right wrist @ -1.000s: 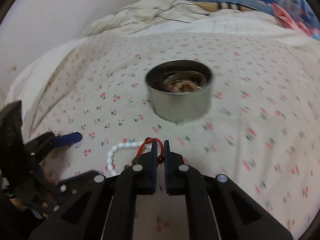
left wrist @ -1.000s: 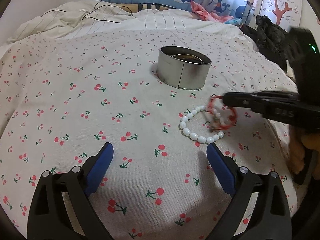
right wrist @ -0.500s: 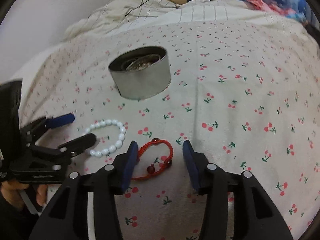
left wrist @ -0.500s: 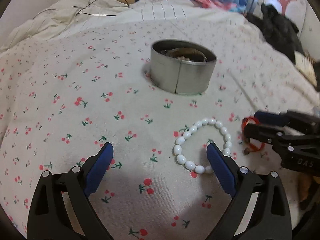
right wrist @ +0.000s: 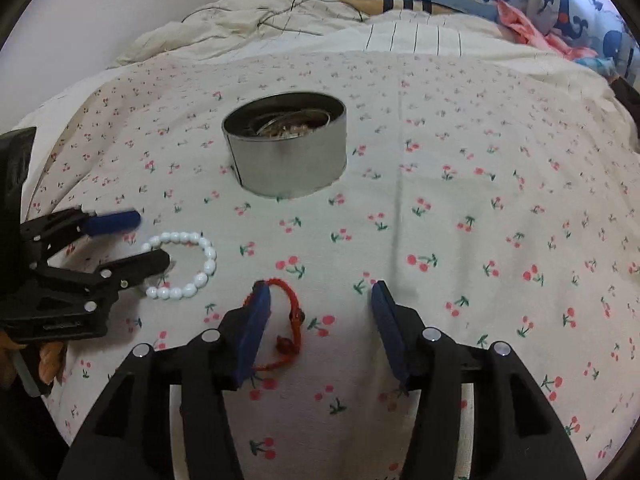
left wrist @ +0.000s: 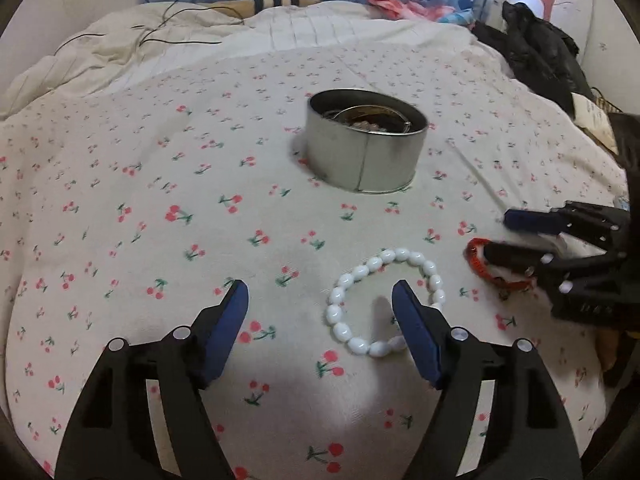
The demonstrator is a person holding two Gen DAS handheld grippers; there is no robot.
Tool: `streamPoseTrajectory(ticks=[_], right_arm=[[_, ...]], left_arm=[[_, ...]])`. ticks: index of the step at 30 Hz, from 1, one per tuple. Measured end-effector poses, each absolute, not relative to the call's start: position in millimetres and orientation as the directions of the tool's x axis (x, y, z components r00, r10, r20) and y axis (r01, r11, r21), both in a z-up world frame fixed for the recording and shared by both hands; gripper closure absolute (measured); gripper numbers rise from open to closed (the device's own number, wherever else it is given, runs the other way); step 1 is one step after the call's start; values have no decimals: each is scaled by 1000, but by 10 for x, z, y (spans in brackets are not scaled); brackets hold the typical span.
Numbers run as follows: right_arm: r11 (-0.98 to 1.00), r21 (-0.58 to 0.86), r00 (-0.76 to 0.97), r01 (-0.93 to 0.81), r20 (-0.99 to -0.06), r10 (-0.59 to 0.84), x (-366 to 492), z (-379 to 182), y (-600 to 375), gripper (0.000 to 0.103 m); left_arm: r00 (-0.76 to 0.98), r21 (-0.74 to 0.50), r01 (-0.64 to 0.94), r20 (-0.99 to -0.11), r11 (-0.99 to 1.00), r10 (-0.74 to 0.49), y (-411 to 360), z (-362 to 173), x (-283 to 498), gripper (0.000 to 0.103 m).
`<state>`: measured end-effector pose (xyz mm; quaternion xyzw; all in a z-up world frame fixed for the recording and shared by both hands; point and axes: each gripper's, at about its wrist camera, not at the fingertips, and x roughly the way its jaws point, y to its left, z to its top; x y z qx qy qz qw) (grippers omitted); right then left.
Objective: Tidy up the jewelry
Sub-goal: 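Grasp the red string bracelet with the right tool and lift it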
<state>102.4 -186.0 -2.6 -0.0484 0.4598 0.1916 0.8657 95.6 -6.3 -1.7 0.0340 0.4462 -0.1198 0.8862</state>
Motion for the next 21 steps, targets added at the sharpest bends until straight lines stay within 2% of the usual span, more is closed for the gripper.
streamPoseTrajectory(ticks=[2, 3, 5, 6, 7, 19, 20, 21], right_arm=[[919, 63, 504, -388, -821, 269, 1017, -51, -1811, 51], [917, 53, 505, -396, -821, 266, 1007, -57, -1792, 55], [912, 52, 504, -406, -820, 271, 996, -57, -1782, 69], [911, 53, 504, -409, -819, 274, 993, -55, -1784, 82], [909, 57, 502, -413, -819, 279, 991, -52, -1783, 89], [914, 72, 508, -399, -812, 285, 999, -28, -1816, 89], [916, 74, 510, -394, -811, 285, 1002, -23, -1829, 87], [919, 79, 510, -385, -812, 283, 1010, -27, -1847, 75]], left_arm=[[560, -29, 262, -809, 965, -176, -157, -65, 977, 32], [562, 6, 273, -813, 962, -154, -222, -88, 977, 32], [564, 29, 288, -813, 957, -145, -286, -105, 974, 32], [565, 34, 288, -813, 957, -141, -296, -108, 969, 33], [565, 34, 286, -813, 958, -140, -298, -107, 972, 33], [570, 63, 270, -814, 961, -107, -344, -103, 963, 31], [571, 65, 266, -815, 962, -102, -345, -104, 965, 29], [569, 64, 261, -816, 963, -100, -340, -106, 969, 28]])
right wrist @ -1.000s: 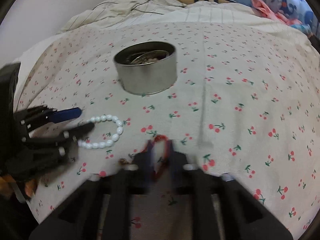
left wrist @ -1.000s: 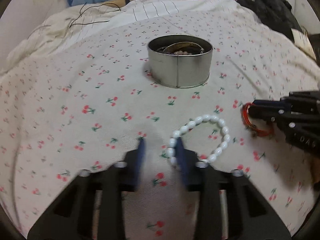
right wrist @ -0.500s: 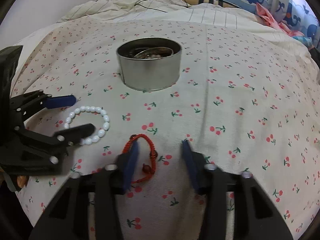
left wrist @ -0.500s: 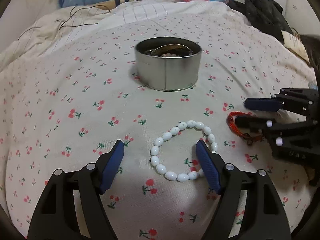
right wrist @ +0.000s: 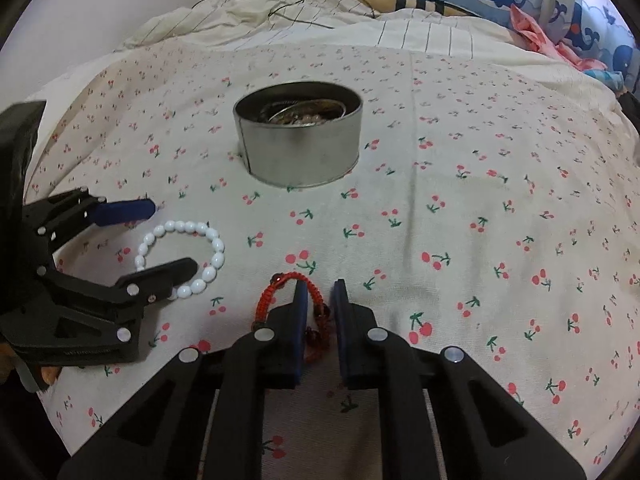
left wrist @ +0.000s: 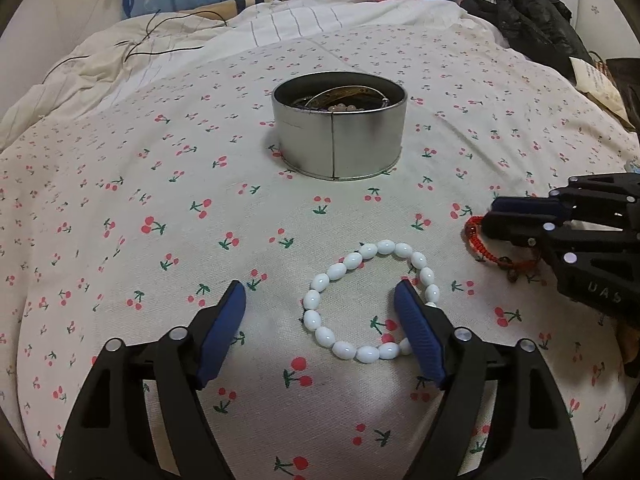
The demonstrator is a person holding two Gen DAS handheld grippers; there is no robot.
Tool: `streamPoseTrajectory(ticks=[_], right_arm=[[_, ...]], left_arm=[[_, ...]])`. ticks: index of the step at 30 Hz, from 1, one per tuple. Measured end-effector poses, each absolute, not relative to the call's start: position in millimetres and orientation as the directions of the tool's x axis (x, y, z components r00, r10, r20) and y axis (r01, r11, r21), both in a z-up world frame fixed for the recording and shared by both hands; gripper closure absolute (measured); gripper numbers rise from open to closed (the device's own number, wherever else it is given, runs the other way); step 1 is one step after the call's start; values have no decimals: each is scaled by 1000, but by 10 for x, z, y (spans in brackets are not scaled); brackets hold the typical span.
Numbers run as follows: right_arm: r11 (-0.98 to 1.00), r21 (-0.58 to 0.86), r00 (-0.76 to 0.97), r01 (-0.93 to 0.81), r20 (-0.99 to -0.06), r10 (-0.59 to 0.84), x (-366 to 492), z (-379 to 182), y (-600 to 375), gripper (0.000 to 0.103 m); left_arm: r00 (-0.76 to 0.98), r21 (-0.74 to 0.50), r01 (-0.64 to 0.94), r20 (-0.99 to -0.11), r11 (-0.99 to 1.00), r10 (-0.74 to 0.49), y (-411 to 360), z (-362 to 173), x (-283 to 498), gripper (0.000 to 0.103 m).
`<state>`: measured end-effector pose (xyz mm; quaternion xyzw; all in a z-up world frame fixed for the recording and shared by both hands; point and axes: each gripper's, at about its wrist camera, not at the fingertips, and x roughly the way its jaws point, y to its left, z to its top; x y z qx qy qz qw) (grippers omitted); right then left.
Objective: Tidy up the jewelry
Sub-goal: 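Grasp the red string bracelet with the right tool and lift it, then grasp the white bead bracelet with the left tool while the right tool holds the red bracelet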
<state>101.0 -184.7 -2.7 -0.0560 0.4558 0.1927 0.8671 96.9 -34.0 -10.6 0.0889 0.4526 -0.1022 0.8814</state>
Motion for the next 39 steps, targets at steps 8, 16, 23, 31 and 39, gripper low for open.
streamPoseTrajectory(ticks=[8, 16, 23, 31, 39], right_arm=[[912, 41, 504, -409, -823, 262, 974, -58, -1791, 70], [905, 28, 524, -424, -808, 270, 934, -12, -1758, 94], [917, 94, 505, -387, -811, 296, 1011, -21, -1877, 70], [912, 60, 509, -406, -814, 280, 992, -53, -1810, 94], [916, 73, 567, -394, -765, 305, 974, 137, -1847, 95]], left_arm=[[567, 67, 258, -818, 964, -95, -333, -110, 981, 26], [570, 51, 291, -811, 955, -131, -365, -94, 943, 48], [551, -21, 293, -813, 956, -187, -313, -68, 961, 92], [545, -10, 330, -814, 944, -199, -405, -98, 938, 85], [551, -66, 338, -795, 939, -255, -353, 56, 942, 97]])
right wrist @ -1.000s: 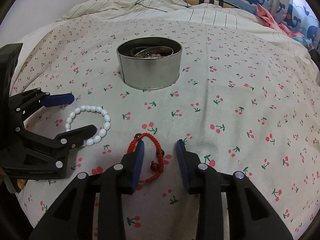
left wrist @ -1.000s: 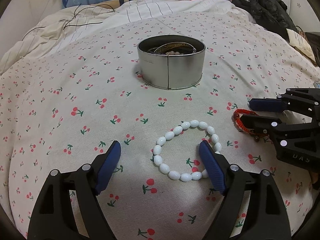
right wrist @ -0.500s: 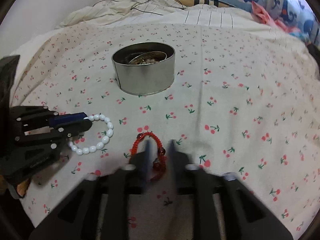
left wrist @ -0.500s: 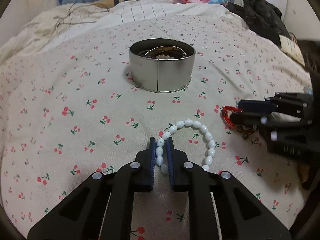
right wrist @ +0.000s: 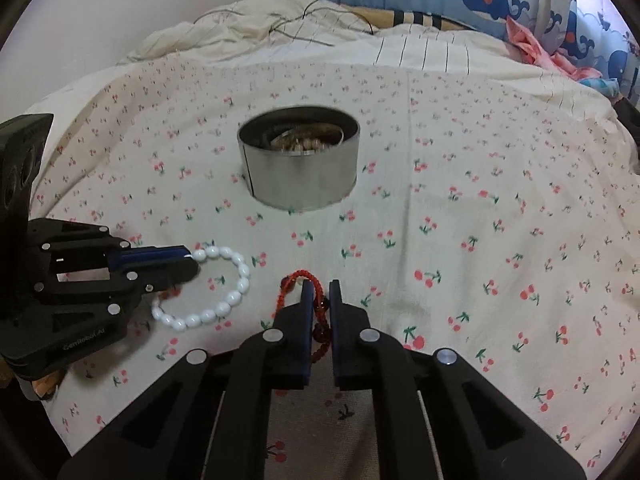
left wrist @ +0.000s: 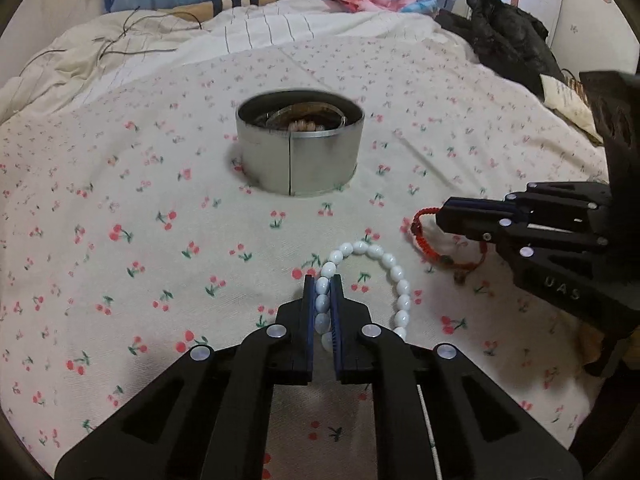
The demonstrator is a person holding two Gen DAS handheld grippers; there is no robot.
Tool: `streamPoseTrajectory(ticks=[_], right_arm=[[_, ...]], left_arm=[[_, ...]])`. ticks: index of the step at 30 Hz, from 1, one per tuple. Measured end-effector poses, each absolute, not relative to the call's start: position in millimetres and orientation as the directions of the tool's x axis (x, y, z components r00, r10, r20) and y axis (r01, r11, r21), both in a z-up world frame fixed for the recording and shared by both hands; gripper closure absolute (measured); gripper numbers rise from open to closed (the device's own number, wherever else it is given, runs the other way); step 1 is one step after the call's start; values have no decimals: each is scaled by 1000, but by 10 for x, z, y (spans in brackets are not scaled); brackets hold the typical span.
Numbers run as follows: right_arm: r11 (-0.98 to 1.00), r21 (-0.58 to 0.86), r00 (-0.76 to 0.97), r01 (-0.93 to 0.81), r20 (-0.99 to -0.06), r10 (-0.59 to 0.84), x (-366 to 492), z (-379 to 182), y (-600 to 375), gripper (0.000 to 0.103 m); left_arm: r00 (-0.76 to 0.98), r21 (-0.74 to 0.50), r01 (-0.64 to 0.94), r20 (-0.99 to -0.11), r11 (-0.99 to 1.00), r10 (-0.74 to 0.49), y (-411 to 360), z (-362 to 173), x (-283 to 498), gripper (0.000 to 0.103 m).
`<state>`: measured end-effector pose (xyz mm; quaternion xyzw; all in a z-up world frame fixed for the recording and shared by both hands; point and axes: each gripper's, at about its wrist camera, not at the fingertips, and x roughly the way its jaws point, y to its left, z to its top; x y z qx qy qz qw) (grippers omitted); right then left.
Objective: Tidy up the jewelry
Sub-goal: 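Grasp the white bead bracelet with the left tool while the right tool holds the red bracelet, then carry the white bead and red string bracelets over the silver tin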
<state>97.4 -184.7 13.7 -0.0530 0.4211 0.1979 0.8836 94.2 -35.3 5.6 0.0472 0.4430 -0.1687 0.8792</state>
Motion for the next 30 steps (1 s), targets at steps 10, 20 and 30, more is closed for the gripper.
streamPoseTrajectory(ticks=[10, 20, 30], right_arm=[[916, 98, 578, -388, -749, 325, 999, 244, -1884, 95], [904, 220, 588, -367, -698, 409, 1096, 442, -2046, 95], [885, 282, 598, -372, -656, 460, 1308, 634, -2172, 95]], left_arm=[[521, -57, 390, -810, 919, -271, -429, 337, 1014, 97], [537, -17, 488, -782, 873, -315, -583, 626, 1164, 96], [578, -85, 505, -706, 859, -409, -522, 844, 1355, 96]])
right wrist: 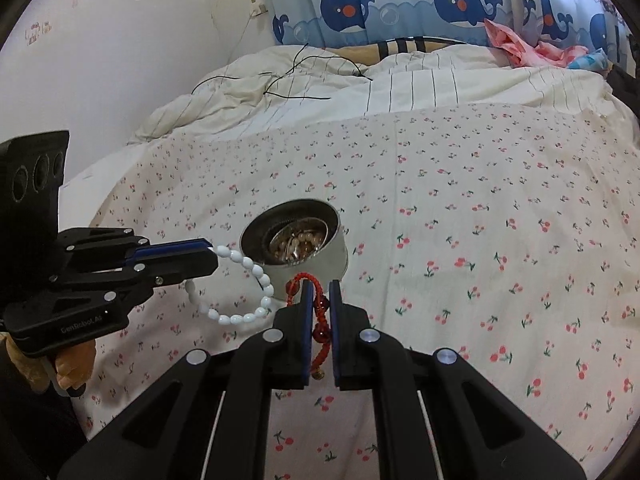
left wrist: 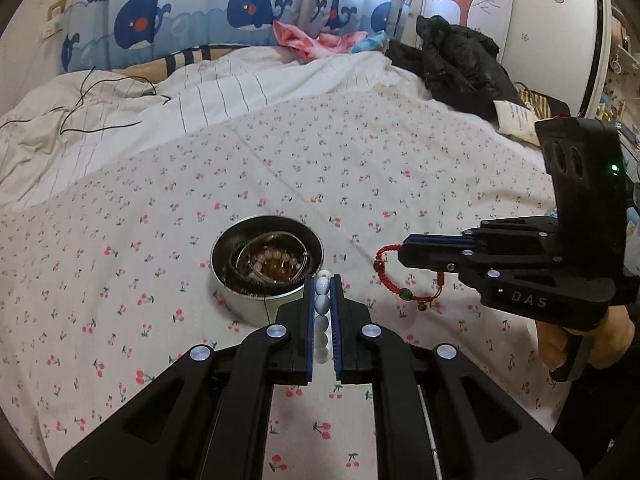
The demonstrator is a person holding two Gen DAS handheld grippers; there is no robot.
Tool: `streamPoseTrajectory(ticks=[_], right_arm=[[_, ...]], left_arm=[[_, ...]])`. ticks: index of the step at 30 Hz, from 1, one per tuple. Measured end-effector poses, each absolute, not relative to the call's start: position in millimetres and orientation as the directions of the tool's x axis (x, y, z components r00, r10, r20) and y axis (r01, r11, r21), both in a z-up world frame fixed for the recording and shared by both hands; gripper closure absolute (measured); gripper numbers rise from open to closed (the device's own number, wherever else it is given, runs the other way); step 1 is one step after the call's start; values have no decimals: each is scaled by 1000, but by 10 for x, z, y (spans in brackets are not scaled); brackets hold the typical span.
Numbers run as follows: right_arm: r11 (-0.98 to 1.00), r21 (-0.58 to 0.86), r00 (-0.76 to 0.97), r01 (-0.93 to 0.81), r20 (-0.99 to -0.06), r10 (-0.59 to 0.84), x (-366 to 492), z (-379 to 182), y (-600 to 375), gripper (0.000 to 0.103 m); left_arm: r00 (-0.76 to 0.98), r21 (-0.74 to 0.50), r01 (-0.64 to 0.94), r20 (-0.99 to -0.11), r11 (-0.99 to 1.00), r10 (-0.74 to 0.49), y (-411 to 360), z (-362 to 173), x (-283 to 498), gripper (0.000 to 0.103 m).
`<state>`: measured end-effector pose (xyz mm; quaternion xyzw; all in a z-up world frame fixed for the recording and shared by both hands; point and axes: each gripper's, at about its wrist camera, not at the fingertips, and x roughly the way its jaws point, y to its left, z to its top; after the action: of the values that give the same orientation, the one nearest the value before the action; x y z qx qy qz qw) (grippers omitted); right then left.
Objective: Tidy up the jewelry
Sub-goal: 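Carry the white bead and red string bracelets over the silver tin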
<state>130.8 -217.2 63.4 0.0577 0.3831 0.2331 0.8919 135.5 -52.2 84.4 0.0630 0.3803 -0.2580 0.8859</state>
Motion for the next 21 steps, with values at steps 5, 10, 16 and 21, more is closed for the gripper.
streamPoseTrajectory(ticks=[5, 10, 16, 21], right_arm=[[877, 285, 598, -387, -647, 474, 1392, 662, -2148, 95], [866, 299, 600, -401, -628, 495, 1576, 738, -2150, 95], [849, 353, 608, -393, -593, 528, 1812, 802, -2201, 95], [832, 393, 596, -392, -580, 555, 1930, 809, -2186, 95]], left_arm=[[600, -75, 518, -679, 852, -424, -573, 889, 1368, 96], [629, -106, 511, -631, 853, -455, -554, 974, 1450, 96], [635, -181, 472, -608, 863, -476, -453, 966, 1708, 96], [627, -229, 449, -608, 864, -487, -423, 898, 1877, 96]])
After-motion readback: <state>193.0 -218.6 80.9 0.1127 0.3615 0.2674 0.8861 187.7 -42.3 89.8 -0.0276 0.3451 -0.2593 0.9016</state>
